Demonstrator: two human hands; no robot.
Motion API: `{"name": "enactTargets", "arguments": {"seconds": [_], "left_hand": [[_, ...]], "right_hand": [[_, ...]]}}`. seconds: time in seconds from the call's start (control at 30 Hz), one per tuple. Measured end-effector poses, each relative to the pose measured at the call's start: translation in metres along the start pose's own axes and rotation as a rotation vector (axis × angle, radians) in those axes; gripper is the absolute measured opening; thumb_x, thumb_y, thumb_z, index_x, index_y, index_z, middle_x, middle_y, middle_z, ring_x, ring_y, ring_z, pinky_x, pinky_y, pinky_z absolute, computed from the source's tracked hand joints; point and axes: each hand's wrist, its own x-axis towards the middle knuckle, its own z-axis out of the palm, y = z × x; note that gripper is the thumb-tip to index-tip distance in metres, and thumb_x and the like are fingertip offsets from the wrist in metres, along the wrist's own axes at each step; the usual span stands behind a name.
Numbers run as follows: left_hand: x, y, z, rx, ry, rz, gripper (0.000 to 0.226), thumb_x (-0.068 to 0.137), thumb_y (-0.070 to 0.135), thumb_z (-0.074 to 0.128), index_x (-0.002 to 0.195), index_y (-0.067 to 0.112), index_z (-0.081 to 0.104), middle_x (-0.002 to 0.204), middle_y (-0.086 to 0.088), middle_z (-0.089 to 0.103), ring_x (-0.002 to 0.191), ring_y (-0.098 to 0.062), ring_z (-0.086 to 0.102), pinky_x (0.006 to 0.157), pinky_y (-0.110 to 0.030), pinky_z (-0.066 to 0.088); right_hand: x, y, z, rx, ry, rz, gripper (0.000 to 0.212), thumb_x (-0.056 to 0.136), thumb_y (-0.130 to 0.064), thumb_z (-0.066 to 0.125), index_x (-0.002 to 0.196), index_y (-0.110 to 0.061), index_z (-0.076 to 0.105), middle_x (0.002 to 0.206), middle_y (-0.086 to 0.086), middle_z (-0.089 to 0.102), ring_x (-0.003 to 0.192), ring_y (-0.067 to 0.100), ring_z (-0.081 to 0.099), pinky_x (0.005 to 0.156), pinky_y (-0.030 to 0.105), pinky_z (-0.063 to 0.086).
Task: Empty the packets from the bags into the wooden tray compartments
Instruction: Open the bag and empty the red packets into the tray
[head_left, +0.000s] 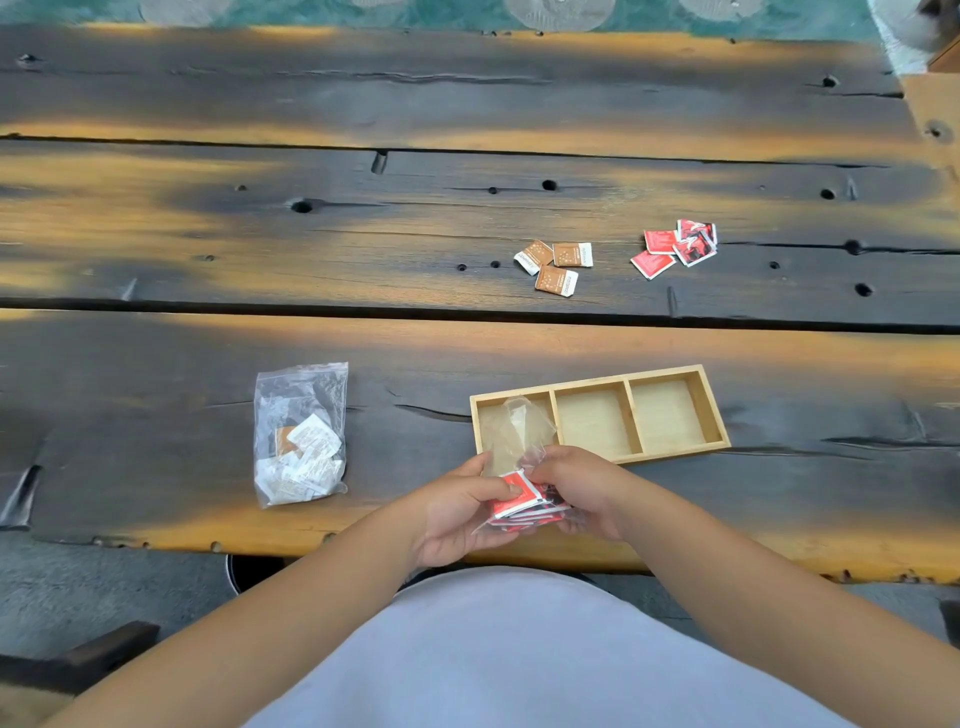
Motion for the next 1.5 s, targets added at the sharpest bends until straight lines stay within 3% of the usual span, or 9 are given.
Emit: {"name": "enactTargets", "arguments": {"seconds": [0.3,0.6,0.7,0.8,0.93,1.13,1.3,1.43,1.5], "left_hand": [[0.003,-0.003,0.007,-0.062,0.056,-0.006,0.087,0.088,0.003,0.065,0.155,0.027,0.016,0.116,-0.023,0.07,0.089,-0.035,0.073,0.061,-0.03,0.059],[0.005,-0.004,0.012,-0.086,0.088,0.015,0.088,0.085,-0.002,0.069,0.153,0.025,0.021,0.124,-0.023,0.066,0.088,-0.032,0.074,0.06,-0.031,0.059],[0.002,-0.002,0.015,-0.087,0.081,0.012,0.069,0.088,-0.001,0.066,0.146,0.018,0.034,0.12,-0.023,0.068,0.085,-0.03,0.074,0.06,-0.03,0.06],[-0.003,0.001,0.015,-0.095,0.078,0.014,0.053,0.09,-0.002,0.063,0.136,0.016,0.046,0.12,-0.024,0.068,0.088,-0.03,0.073,0.063,-0.03,0.06],[-0.006,0.002,0.014,-0.072,0.074,0.005,0.046,0.091,0.0,0.061,0.133,0.016,0.05,0.117,-0.022,0.069,0.09,-0.029,0.072,0.065,-0.029,0.061],[-0.008,0.008,0.012,-0.03,0.076,-0.009,0.043,0.094,0.005,0.059,0.135,0.014,0.05,0.111,-0.02,0.07,0.088,-0.026,0.071,0.073,-0.027,0.059],[-0.011,0.012,0.013,0.005,0.084,-0.032,0.038,0.095,0.008,0.058,0.132,0.012,0.051,0.1,-0.016,0.073,0.078,-0.022,0.073,0.058,-0.024,0.059],[-0.011,0.016,0.01,-0.045,0.088,-0.066,0.017,0.094,0.011,0.058,0.111,0.011,0.061,0.092,-0.013,0.073,0.07,-0.018,0.072,0.053,-0.022,0.058],[-0.011,0.017,0.01,-0.095,0.081,-0.09,0.013,0.095,0.01,0.057,0.106,0.007,0.062,0.093,-0.015,0.072,0.068,-0.017,0.072,0.054,-0.021,0.058]], "right_hand": [[0.01,0.002,-0.008,-0.02,-0.073,0.044,0.014,0.092,-0.023,0.052,0.094,-0.021,0.065,0.084,0.003,0.072,0.073,0.015,0.06,0.057,0.024,0.04],[0.02,0.002,-0.005,0.008,-0.054,-0.024,0.017,0.077,-0.019,0.053,0.09,-0.015,0.063,0.083,0.009,0.071,0.086,0.026,0.066,0.085,0.041,0.051],[0.022,0.004,-0.004,0.042,-0.025,-0.03,0.033,0.078,-0.019,0.055,0.111,-0.017,0.055,0.096,0.013,0.07,0.091,0.028,0.065,0.094,0.047,0.052],[0.021,0.004,-0.002,0.105,0.006,-0.024,0.052,0.085,-0.018,0.055,0.129,-0.03,0.032,0.11,0.017,0.066,0.091,0.026,0.065,0.079,0.038,0.052],[0.02,0.002,0.0,0.144,-0.01,-0.025,0.055,0.087,-0.015,0.052,0.128,-0.04,0.026,0.104,0.015,0.066,0.082,0.023,0.062,0.069,0.033,0.047],[0.016,-0.008,0.0,0.082,0.012,-0.038,0.047,0.085,-0.013,0.05,0.123,-0.036,0.035,0.09,0.013,0.064,0.074,0.022,0.059,0.064,0.03,0.044],[0.012,-0.012,-0.002,0.004,-0.021,0.023,0.009,0.085,-0.019,0.05,0.093,-0.018,0.055,0.077,0.004,0.064,0.069,0.015,0.056,0.064,0.028,0.042],[0.016,-0.011,-0.002,0.057,0.031,0.051,0.01,0.085,-0.019,0.052,0.088,-0.013,0.059,0.061,0.0,0.064,0.05,0.01,0.057,0.049,0.023,0.04],[0.014,-0.008,-0.003,0.079,0.042,0.047,0.015,0.088,-0.02,0.052,0.095,-0.012,0.061,0.064,0.002,0.066,0.05,0.01,0.058,0.046,0.021,0.04]]}}
